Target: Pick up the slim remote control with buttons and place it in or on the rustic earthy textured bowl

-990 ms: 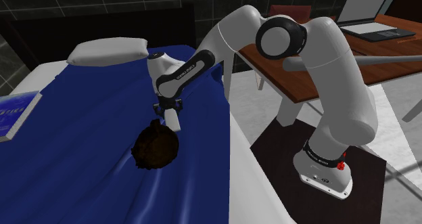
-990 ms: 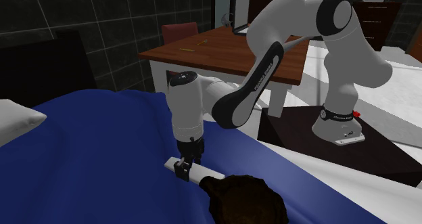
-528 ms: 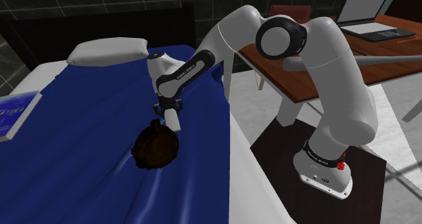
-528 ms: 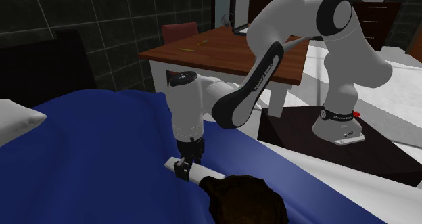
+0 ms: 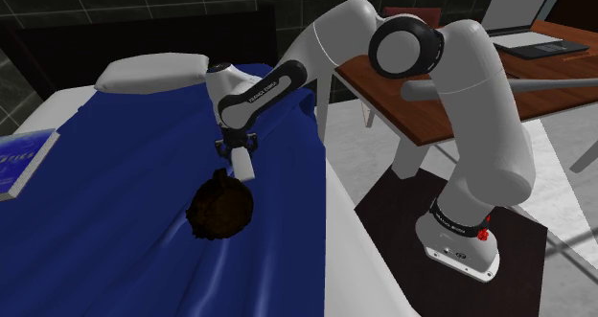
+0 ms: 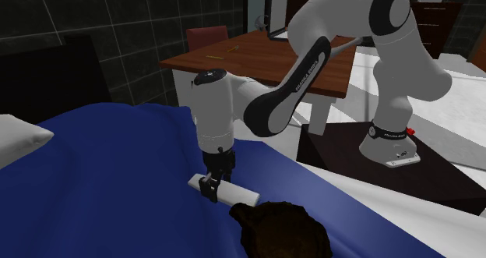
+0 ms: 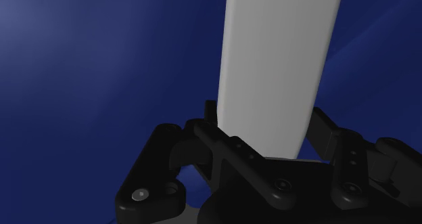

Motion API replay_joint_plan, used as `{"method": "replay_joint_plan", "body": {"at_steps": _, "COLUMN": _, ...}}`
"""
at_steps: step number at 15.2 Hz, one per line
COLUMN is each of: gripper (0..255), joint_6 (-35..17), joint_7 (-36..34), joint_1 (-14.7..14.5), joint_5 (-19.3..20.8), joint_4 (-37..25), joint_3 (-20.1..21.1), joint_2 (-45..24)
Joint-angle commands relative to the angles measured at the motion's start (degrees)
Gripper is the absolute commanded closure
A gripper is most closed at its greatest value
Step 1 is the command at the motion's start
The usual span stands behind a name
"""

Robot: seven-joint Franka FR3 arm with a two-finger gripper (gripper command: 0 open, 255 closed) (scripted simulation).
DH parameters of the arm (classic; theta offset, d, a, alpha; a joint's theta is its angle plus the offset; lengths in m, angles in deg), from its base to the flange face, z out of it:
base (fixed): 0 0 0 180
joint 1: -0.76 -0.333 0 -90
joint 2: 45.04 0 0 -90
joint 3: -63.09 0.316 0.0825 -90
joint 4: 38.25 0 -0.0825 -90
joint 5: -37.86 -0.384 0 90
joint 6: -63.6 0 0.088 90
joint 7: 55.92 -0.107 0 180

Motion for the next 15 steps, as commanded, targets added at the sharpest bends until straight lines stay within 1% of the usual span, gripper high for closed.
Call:
{"method": "replay_joint_plan", "body": {"at_steps": 1, "gripper": 255, "joint_6": 1.02, "joint_7": 0.15, "joint_1": 0.12, "joint_5": -0.24, "joint_4": -0.12, "joint_3": 0.18, "joint_2": 0.92}}
{"method": "replay_joint_plan", "body": {"at_steps": 15, "gripper": 255, "joint_6": 8.96, "joint_7": 1.06, "joint_1": 0.64, "joint_5": -1.77, "joint_4": -2.96, "joint_3": 1.20, "joint_2": 6.13}}
